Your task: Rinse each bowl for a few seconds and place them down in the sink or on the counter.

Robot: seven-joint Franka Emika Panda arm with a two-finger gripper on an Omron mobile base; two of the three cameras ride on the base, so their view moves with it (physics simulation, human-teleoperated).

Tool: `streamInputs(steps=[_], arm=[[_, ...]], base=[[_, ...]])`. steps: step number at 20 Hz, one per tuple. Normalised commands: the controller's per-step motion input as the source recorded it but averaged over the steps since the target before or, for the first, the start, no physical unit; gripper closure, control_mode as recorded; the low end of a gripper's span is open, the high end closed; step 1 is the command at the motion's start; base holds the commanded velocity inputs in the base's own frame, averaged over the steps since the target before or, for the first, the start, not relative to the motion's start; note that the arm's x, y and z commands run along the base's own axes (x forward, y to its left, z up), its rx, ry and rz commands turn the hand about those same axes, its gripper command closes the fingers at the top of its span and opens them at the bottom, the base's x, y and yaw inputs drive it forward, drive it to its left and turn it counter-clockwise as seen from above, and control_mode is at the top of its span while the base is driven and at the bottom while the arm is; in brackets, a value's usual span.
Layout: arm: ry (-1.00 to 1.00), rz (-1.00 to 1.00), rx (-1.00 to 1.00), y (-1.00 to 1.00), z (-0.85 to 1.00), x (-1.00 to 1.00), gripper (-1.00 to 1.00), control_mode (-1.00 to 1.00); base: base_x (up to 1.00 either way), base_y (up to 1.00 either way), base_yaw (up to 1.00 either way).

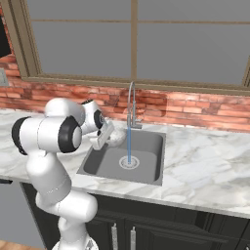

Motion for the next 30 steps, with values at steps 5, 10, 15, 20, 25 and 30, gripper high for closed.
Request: streamInputs(steps=[5, 10, 15, 20, 25, 30], arm=[[0.00, -0.01, 0.00, -0.04, -0.06, 0.27, 1.00, -1.00], [0.00, -0.01, 0.00, -0.07, -0.13, 0.13, 1.00, -1.00], [0.00, -0.01, 0.00, -0.08, -0.11, 0.16, 1.00, -1.00], [0.00, -0.01, 0.00, -0.05, -0.11, 0.16, 1.00, -1.00], [-0.02, 0.00, 0.00, -0.03, -0.05, 0.15, 1.00, -1.00], [-0.04, 0.00, 0.01, 0.02, -0.01, -0.04, 1.00, -1.00]], base=[[0.00, 0.00, 0.00], [0.00, 0.00, 0.00], [0.00, 0.00, 0.00], [0.00, 0.00, 0.00], [0.00, 0.00, 0.00], [0.00, 0.00, 0.00]])
